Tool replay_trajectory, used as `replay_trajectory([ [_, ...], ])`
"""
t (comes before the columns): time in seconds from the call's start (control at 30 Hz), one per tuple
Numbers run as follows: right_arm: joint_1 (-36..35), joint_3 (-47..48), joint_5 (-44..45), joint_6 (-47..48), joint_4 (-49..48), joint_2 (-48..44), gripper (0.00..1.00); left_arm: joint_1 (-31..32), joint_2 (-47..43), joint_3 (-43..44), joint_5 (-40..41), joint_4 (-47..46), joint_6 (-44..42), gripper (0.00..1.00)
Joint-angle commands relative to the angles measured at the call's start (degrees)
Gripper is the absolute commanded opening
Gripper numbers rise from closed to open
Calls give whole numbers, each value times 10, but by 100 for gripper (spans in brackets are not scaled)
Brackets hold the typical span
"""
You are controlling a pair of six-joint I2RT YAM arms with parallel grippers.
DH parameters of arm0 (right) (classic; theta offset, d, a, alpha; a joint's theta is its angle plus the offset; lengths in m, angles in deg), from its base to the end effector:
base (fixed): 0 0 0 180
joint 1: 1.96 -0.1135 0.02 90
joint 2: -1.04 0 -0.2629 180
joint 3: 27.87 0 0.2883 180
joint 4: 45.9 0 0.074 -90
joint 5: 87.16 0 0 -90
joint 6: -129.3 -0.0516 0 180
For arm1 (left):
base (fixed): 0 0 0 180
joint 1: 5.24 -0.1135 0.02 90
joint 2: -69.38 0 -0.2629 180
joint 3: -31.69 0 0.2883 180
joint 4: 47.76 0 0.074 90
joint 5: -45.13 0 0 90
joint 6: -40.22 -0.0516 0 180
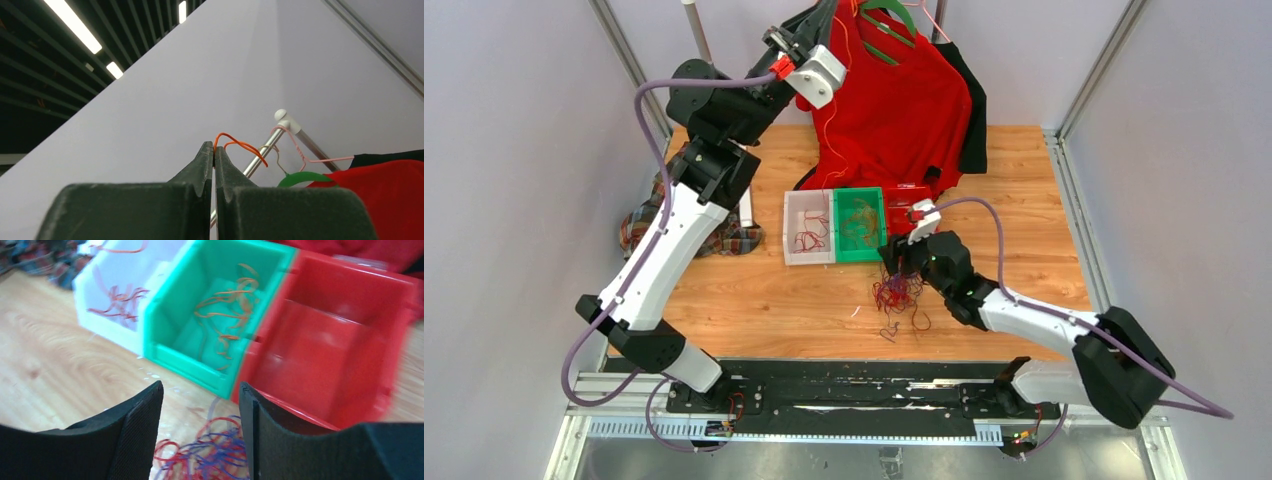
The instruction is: Untangle the cables
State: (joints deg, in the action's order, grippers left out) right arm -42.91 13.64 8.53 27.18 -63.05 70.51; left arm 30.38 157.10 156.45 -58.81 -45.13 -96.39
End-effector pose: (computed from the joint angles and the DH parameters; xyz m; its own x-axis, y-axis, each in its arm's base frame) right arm 0.2341 0.1964 0.2010 -0.2600 0.0510 -0.9643 -0.5360 0.8230 0.1881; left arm 0.2708 -0.2093 0.6200 0.8437 0.2631 -0.4678 0.1655 0.7016 0.6931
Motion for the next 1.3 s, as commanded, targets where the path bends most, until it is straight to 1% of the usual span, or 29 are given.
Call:
replay_trajectory([
  [0.0, -44, 46, -106, 50, -90, 60, 58, 4, -42, -10, 0, -21, -55, 1],
  [0.1, -63, 102, -149, 59, -99, 121, 58, 4, -52, 3, 14, 3, -72, 0],
  [0.23, -79, 175, -166, 63, -117, 206, 58, 4, -64, 21, 21, 33, -90, 1],
  [0.4, -87, 250, -204, 44, -175, 309, 57, 4, -76, 53, 20, 82, -109, 1],
  [0.53, -97, 302, -197, 43, -174, 379, 57, 4, -83, 69, 22, 100, -128, 1],
  [0.6, -100, 320, -176, 44, -168, 405, 55, 4, -85, 80, 29, 102, -135, 1],
  [0.67, -100, 331, -139, 44, -166, 425, 50, 4, -85, 91, 39, 102, -147, 1],
  [0.7, -100, 334, -125, 44, -170, 433, 45, 4, -86, 99, 45, 102, -153, 1],
  [0.73, -101, 336, -115, 44, -172, 437, 38, 4, -86, 107, 52, 100, -158, 1],
  [0.8, -100, 337, -96, 44, -173, 456, 16, 4, -85, 126, 66, 94, -170, 1],
  [0.83, -101, 336, -90, 44, -177, 461, 10, 4, -85, 136, 72, 89, -175, 1],
  [0.87, -100, 335, -86, 44, -180, 464, 5, 4, -85, 151, 76, 84, -180, 1],
  [1.0, -102, 330, -75, 43, -176, 468, 5, 5, -80, 192, 68, 64, -217, 1],
  [1.13, -105, 325, -69, 43, -169, 468, 10, 4, -61, 246, 61, 34, -240, 1],
  [1.2, -106, 321, -67, 44, -167, 468, 12, 4, -57, 253, 58, 0, -243, 1],
  [1.27, -107, 321, -67, 44, -162, 468, 16, 4, -54, 250, 51, -39, -251, 1],
])
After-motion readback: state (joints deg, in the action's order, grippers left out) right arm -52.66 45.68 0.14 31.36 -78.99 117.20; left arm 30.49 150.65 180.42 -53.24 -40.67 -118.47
